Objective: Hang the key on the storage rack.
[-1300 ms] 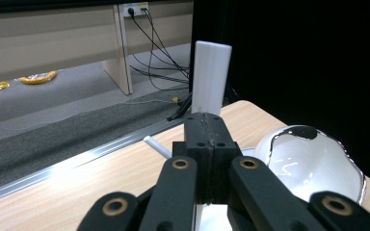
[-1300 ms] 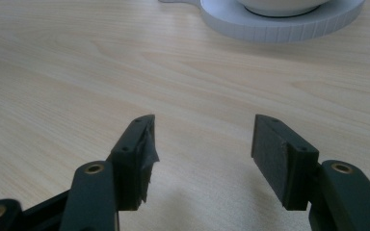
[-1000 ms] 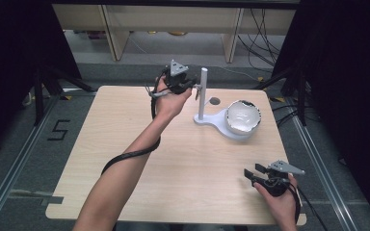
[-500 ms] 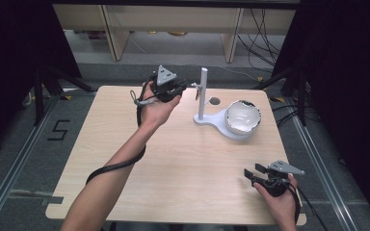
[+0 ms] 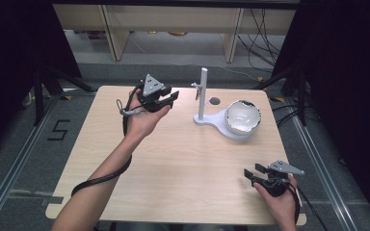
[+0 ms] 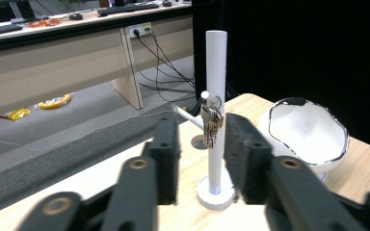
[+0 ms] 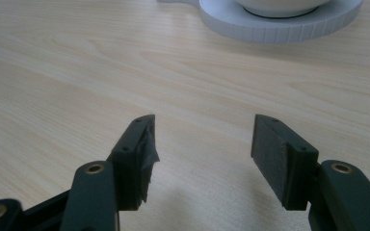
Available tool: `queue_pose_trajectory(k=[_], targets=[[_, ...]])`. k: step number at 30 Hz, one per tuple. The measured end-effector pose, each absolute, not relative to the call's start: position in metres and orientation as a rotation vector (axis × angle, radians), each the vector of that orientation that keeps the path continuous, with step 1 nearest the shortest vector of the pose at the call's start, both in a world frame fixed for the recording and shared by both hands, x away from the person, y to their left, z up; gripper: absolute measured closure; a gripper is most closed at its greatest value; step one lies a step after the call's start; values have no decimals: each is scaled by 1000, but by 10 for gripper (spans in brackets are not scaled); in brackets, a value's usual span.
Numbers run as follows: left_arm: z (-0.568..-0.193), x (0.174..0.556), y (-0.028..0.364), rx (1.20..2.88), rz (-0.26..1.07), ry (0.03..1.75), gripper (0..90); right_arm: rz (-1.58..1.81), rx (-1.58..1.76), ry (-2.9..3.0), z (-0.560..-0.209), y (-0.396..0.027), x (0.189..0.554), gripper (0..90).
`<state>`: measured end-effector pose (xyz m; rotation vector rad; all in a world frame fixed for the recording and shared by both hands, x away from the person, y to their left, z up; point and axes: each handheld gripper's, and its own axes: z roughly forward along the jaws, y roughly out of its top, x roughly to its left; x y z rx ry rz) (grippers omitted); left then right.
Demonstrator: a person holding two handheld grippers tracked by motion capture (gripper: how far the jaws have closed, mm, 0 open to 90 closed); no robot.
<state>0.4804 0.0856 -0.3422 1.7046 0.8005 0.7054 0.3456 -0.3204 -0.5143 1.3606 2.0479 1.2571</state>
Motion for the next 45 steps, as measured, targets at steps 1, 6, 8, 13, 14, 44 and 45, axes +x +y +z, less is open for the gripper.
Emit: queue_pose_trajectory(k=[1,6,8,13,14,44,45], targets=[[-343,479,87,1707,709,799,605,1258,1359,2048,-514,-320,346,425],[-348,467,99,1710,718,794,545,1285,1408,2029,-514,-317,344,425],[-349,461,102,1705,703,810,524,1282,1414,2035,-514,-317,343,426],[-351,453,111,1699,713,786,471,1265,1359,2044,-514,-320,346,425],[-353,448,116,1694,714,790,457,1270,1359,2043,-515,-320,346,425],[-458,374,197,1662,777,906,376,1271,1406,2022,-515,-317,344,425],[-463,372,201,1663,776,914,376,1271,1406,2022,-515,-317,344,425]])
